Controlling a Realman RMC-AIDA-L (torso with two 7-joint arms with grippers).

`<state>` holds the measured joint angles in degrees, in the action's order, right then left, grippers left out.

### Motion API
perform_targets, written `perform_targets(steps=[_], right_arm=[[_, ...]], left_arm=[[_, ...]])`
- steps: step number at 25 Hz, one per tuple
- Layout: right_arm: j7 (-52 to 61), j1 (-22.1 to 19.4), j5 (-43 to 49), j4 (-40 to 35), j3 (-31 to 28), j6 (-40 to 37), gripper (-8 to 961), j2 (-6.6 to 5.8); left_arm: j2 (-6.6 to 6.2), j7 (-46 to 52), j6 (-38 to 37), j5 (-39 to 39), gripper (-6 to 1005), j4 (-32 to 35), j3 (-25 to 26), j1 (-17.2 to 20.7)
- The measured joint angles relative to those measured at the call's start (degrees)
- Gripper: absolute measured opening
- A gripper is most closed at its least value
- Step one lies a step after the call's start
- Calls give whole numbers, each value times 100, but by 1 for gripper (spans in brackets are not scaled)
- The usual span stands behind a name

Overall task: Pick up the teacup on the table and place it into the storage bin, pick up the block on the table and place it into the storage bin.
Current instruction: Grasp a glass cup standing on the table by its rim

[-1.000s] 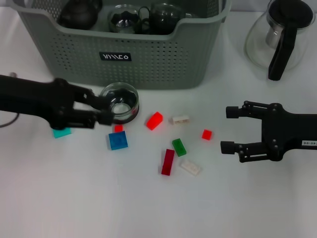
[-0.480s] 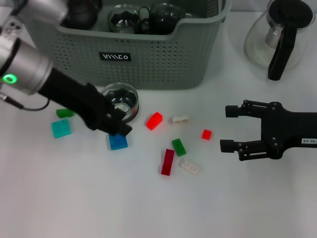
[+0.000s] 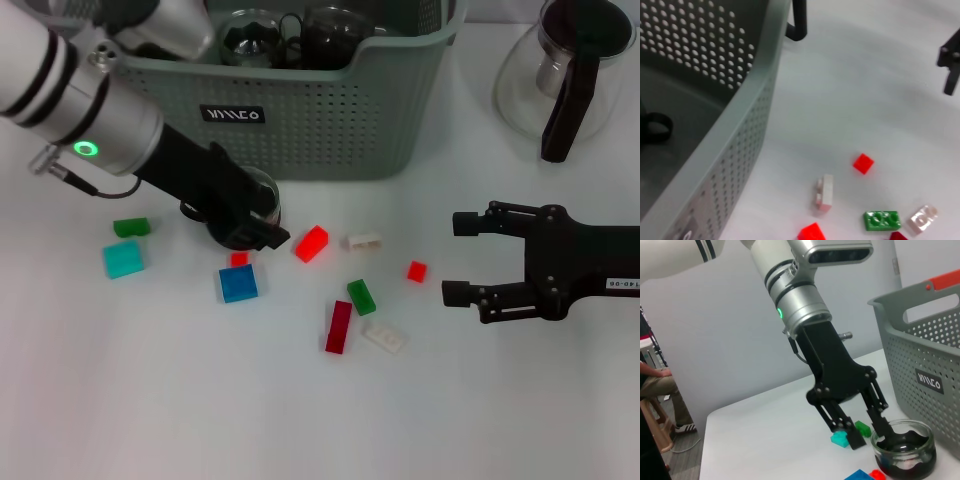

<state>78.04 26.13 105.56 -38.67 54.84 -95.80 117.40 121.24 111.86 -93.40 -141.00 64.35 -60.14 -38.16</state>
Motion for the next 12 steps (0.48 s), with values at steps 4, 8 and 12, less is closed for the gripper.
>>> perform_targets(steps=[4,8,12], right_arm=[[1,2,0,0,0,0,956,12],[7,5,0,0,0,0,956,6],[9,14,0,0,0,0,956,3]], left_arm=[[93,16,339,-229,448,-2,-126,72],[159,29,420,-444,448,-26,-130,74],[198,37,445,-567,449,-48,-133,81]])
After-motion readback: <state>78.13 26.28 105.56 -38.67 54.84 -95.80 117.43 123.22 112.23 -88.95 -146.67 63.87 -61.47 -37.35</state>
